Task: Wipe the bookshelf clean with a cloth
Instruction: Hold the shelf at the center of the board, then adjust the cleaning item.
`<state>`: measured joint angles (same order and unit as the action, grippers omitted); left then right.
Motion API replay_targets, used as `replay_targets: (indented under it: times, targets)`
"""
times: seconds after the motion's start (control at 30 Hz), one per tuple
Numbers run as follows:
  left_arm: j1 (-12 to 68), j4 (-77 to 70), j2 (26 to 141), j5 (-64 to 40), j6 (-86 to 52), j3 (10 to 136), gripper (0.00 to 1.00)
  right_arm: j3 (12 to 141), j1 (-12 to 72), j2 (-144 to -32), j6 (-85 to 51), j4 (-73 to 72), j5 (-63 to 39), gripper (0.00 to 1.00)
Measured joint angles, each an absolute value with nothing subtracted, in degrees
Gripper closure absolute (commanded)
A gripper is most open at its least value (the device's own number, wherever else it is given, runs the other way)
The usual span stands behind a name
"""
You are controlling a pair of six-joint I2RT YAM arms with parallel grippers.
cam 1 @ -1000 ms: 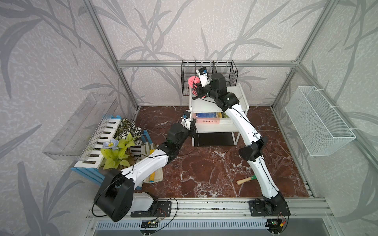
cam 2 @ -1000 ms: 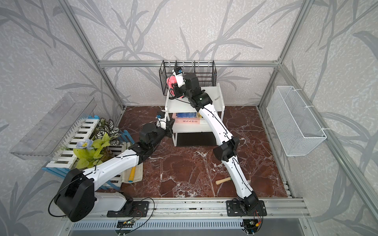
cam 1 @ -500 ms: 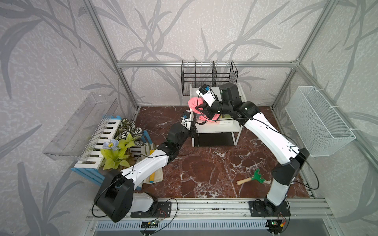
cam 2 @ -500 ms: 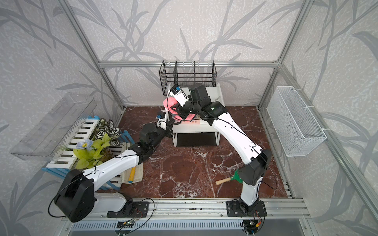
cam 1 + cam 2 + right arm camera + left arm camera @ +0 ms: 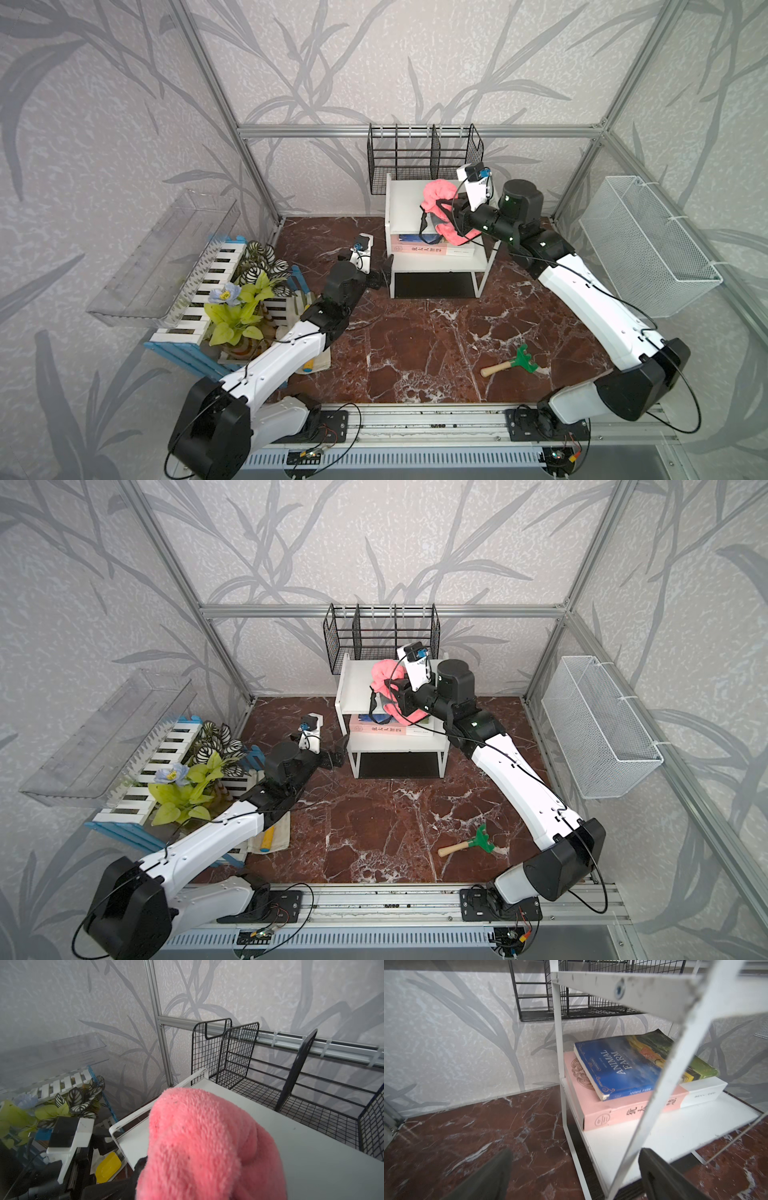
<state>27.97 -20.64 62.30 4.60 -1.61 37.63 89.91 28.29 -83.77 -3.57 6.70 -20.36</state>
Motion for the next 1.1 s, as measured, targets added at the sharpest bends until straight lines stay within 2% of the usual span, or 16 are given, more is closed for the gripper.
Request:
replay_targets:
  times: [0.17,0.33,0.5,0.63,0.77,0.8,0.9,1.03,1.07,1.1]
  targets:
    - [28.0,-20.3,49.7,1.0,-0.4,31.6,0.00,84.1,28.4,-79.6,-5.3,0.1,-27.0,1.00]
    - [28.1,-21.2,43.4,-14.2,-0.7,32.1,0.00,78.1,28.6,-76.8,-7.5,-4.1,-35.4,1.00]
    - [33.6,-24.4,50.5,-28.1,-2.5,41.3,0.00,74.1,30.3,-74.5,-10.2,-6.9,-43.6,1.00]
    - [37.5,-26.0,59.8,-32.9,-1.5,48.8,0.00,73.5,32.3,-74.2,-13.1,-9.0,-47.9,1.00]
    - [37.8,-29.6,65.3,-36.2,-1.8,50.2,0.00,73.5,32.6,-74.2,-15.1,-9.2,-49.4,1.00]
    - [37.8,-30.6,66.2,-36.4,-2.2,50.2,0.03,73.4,32.6,-74.2,-15.8,-9.3,-49.8,1.00]
    - [37.8,-32.9,67.6,-35.3,-3.7,50.3,0.29,72.6,32.5,-74.2,-18.7,-11.2,-51.0,1.00]
    - [37.8,-34.6,67.7,-34.3,-3.7,50.3,0.37,72.1,32.5,-74.2,-22.7,-12.3,-50.0,1.00]
    - [37.8,-35.4,67.7,-34.5,-3.9,50.1,0.43,72.2,32.5,-74.2,-23.3,-12.1,-49.5,1.00]
    - [37.8,-36.3,67.7,-34.7,-4.5,49.8,0.57,72.2,32.5,-74.2,-23.7,-11.8,-48.9,1.00]
